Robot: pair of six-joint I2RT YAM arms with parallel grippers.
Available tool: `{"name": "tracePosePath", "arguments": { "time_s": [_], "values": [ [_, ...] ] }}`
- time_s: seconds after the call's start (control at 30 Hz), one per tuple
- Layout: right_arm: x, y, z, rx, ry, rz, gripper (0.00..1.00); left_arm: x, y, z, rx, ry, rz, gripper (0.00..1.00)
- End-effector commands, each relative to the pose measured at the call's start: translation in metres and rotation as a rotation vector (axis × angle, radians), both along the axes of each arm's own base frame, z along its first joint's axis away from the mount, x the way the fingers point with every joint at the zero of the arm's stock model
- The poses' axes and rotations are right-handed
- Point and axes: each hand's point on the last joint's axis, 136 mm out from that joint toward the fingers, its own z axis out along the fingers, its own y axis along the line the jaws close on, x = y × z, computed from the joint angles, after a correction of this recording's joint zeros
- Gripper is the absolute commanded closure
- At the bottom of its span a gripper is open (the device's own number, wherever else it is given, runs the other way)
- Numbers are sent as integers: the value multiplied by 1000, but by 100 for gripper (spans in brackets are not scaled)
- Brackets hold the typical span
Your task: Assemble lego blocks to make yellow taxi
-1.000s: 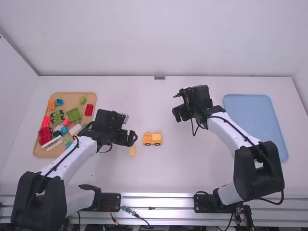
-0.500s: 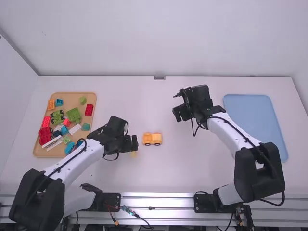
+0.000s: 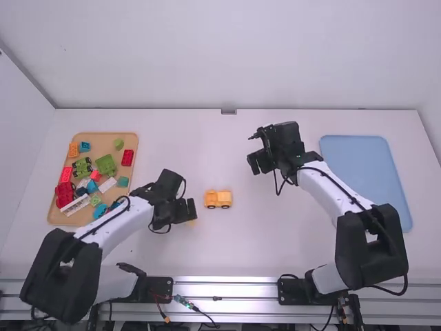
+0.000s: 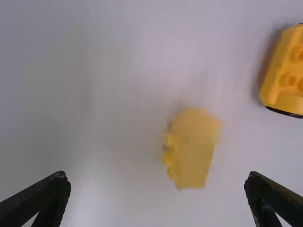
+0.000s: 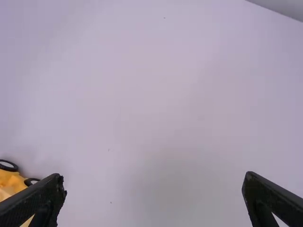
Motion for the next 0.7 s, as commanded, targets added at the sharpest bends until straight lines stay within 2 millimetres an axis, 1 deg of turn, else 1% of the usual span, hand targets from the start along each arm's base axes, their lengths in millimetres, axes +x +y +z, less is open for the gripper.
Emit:
{"name": "tracePosePath", "arguments": {
  "time_s": [0.0,0.1,0.17,0.3,0.43,0.53,0.57,0.6,0.67],
  "values": [
    [-2,2,10,11,-20,1,1,8,-2,-4,22,25,-17,1],
    [-2,2,10,12,-20,1,1,9,-3,-12,36,64,-14,1],
    [-2,2,10,11,-21,1,1,7,-9,-17,46,83,-36,1],
    [-2,2,10,11,-20,1,1,8,-18,-16,45,71,-67,1],
    [-2,1,10,9,-21,-1,1,8,-14,-14,132,53,-41,1],
    [-2,1,10,9,-21,-1,1,7,-23,-12,134,39,-78,0],
    [-2,1,10,9,-21,-1,1,9,-25,-12,140,26,-91,1],
    [-2,1,9,8,-18,-1,1,10,-24,-12,151,16,-90,3],
    [-2,1,9,8,-17,-1,1,9,-23,-13,152,18,-86,3]
  ]
}}
